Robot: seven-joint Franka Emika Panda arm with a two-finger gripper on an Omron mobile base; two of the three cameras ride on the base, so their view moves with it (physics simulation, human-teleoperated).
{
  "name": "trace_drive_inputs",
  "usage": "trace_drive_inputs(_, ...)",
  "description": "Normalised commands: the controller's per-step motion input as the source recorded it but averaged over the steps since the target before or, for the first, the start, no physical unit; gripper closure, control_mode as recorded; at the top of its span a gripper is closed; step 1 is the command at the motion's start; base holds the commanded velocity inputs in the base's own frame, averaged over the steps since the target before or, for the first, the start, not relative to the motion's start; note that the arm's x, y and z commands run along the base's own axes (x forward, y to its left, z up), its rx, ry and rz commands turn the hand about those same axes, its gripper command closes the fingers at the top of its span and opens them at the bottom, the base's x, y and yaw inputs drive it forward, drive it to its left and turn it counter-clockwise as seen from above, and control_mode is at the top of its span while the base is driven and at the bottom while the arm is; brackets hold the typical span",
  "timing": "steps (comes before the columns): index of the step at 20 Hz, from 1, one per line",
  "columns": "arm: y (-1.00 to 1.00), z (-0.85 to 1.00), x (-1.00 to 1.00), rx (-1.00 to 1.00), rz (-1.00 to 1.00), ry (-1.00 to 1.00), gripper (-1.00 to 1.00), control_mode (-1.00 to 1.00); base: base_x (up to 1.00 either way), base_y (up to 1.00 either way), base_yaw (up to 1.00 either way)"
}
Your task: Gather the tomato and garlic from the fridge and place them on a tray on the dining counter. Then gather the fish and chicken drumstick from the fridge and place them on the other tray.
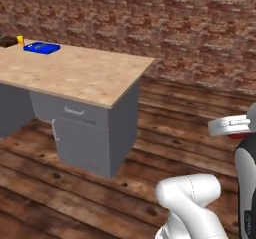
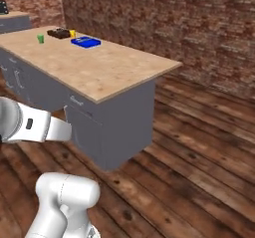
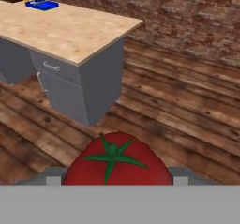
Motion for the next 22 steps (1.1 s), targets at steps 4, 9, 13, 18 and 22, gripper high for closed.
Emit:
trace_drive_inputs(4,0.0,0.0,0.0,0.0,0.0,0.0,1.0,1.0,0.86,-1.0,0.2)
trace_drive_inputs(9,0.0,0.0,0.0,0.0,0.0,0.0,1.0,1.0,0.85,-1.0,0.21)
trace_drive_inputs(13,0.0,0.0,0.0,0.0,0.0,0.0,1.0,1.0,0.85,-1.0,0.21)
trace_drive_inputs(18,0.0,0.0,0.0,0.0,0.0,0.0,1.0,1.0,0.83,-1.0,0.19)
trace_drive_inputs(22,0.0,0.0,0.0,0.0,0.0,0.0,1.0,1.0,0.73,-1.0,0.12)
